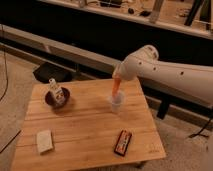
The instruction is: Place the pepper in the ceramic cup
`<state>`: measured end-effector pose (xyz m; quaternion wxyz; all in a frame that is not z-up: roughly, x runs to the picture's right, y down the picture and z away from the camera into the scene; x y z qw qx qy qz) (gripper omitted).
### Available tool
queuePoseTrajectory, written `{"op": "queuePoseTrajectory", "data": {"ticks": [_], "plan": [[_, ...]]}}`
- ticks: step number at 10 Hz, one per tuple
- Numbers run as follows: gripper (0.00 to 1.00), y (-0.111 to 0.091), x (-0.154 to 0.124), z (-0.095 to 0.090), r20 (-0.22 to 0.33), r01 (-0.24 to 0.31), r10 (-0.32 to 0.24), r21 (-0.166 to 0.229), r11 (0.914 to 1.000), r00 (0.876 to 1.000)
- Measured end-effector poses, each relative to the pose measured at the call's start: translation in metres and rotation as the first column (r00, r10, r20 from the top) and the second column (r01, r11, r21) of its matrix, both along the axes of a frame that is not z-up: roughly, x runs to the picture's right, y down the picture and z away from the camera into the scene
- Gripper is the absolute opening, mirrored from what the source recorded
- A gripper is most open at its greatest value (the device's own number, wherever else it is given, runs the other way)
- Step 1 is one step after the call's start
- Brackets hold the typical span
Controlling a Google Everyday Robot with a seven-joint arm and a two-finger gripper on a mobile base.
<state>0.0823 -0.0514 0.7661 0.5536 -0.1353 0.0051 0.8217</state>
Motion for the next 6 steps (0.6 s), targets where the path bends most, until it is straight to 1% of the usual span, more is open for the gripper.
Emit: {"op": "queuePoseTrajectory", "data": {"ticks": [3,6], "plan": [[0.06,0.0034,0.0001,0.0010,-0.001,0.023,-0.023,0.011,0.9997,1.000],[0.06,0.0041,0.0010,0.0083,-0.012,0.066,-0.065,0.031,0.9974,0.998]]}}
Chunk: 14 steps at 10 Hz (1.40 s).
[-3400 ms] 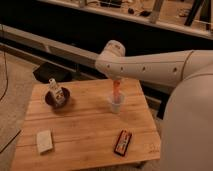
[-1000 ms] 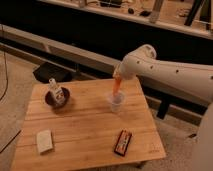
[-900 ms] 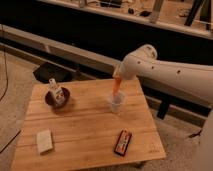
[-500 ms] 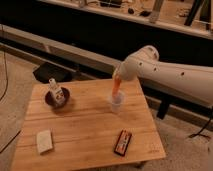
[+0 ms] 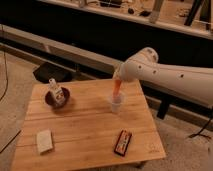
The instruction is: Place the pepper in the ceramic cup
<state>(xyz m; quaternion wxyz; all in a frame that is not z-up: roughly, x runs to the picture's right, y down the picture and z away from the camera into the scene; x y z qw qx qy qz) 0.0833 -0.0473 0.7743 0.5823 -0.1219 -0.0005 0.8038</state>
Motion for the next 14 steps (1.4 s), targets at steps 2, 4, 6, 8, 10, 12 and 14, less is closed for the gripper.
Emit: {"op": "queuePoseTrajectory", "data": {"ticks": [2,4,6,8,10,12,14], "plan": [[0.06,0.001,-0.002,0.005,-0.003,0.015,-0.015,0.009,0.9999,1.000],[0.06,0.006,-0.002,0.010,-0.005,0.021,-0.021,0.009,0.9997,1.000],[0.08,0.007,-0.001,0.012,-0.006,0.023,-0.023,0.014,0.9996,1.000],[0.22,0.007,-0.001,0.012,-0.006,0.029,-0.029,0.020,0.9994,1.000],[0.41,0.006,-0.001,0.011,-0.004,0.037,-0.036,0.028,0.9989,0.999],[0.62,0.009,-0.003,0.010,0.001,0.049,-0.049,0.030,0.9984,0.999],[0.78,0.011,-0.003,0.009,0.003,0.053,-0.053,0.026,0.9983,0.999]]}}
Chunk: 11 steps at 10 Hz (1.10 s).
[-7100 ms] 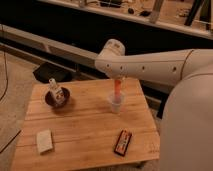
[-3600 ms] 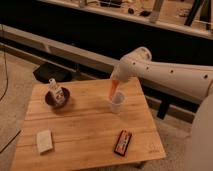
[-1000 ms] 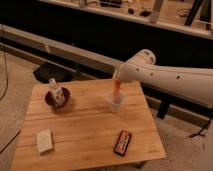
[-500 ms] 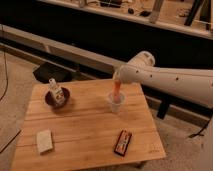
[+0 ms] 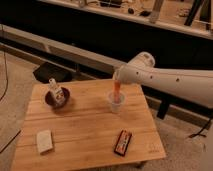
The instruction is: Place the pepper in the ceramic cup
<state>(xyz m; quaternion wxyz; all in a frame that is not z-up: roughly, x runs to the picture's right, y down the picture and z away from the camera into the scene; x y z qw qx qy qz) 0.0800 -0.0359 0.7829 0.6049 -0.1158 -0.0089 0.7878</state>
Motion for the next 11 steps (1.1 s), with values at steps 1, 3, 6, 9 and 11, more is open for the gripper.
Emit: {"op": "queuePoseTrajectory", "data": {"ticks": [1,3,6,9,11], "plan": [[0.80,0.0014,-0.0001,0.0000,0.000,0.000,0.000,-0.003,1.0000,1.000],[0.80,0.0034,-0.0004,-0.0007,-0.001,0.002,-0.002,-0.008,1.0000,1.000],[0.80,0.0031,0.0000,-0.0020,-0.005,-0.002,0.002,-0.009,1.0000,1.000],[0.80,0.0022,0.0021,-0.0025,-0.012,-0.013,0.013,-0.012,0.9998,1.000],[0.80,0.0024,0.0025,-0.0023,-0.013,-0.014,0.014,-0.012,0.9998,1.000]]}}
